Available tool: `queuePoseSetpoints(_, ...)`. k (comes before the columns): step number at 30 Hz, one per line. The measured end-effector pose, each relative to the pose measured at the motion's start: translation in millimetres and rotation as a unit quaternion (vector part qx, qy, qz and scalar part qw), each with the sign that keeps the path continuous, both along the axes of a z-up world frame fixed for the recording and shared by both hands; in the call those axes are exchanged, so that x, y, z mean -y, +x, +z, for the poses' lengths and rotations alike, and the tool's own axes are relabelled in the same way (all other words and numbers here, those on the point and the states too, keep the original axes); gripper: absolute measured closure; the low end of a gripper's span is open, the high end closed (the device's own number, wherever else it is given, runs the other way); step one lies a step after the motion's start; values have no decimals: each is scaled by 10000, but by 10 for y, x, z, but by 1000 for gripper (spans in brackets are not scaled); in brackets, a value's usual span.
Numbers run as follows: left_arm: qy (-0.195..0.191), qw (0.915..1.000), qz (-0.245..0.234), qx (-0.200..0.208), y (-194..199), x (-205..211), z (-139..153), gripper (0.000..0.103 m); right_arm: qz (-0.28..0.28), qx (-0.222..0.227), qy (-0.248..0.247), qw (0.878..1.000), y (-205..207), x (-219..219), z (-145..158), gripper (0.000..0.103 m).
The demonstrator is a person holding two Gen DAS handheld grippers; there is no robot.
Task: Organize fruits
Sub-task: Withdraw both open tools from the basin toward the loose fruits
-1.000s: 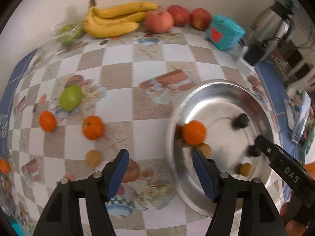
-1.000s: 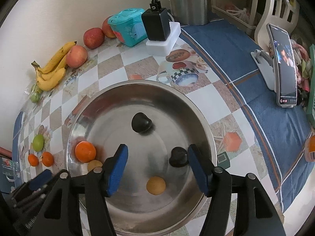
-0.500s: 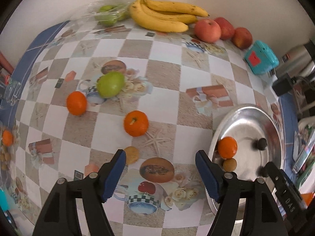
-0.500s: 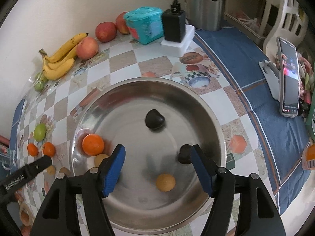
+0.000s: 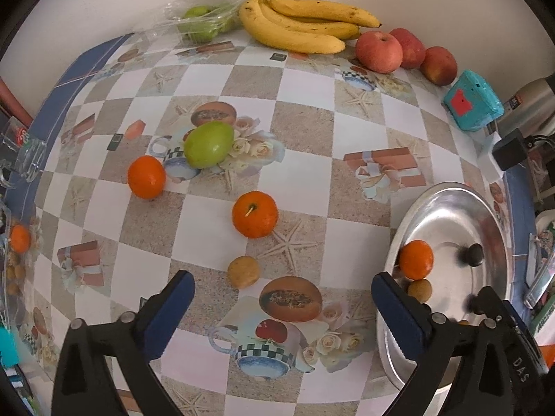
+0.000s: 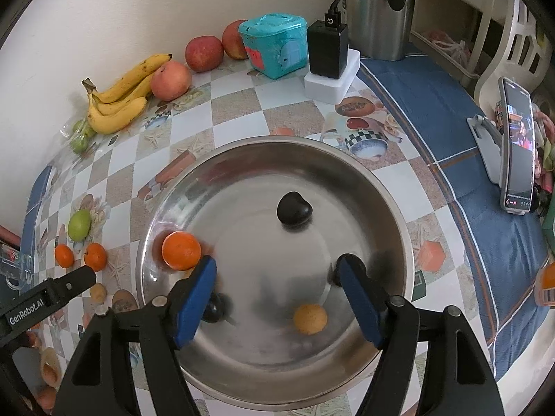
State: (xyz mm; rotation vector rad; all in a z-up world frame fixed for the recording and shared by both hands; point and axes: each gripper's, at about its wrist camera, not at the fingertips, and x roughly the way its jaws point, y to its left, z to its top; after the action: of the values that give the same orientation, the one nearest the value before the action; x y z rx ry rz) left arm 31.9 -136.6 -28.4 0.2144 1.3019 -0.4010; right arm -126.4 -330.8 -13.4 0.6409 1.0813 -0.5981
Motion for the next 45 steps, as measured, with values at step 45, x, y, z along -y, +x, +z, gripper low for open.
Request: queuePoseSetpoints(45, 303, 9951, 662, 666, 677, -1121, 189, 0, 933, -295, -212, 9950, 556, -666, -34, 8)
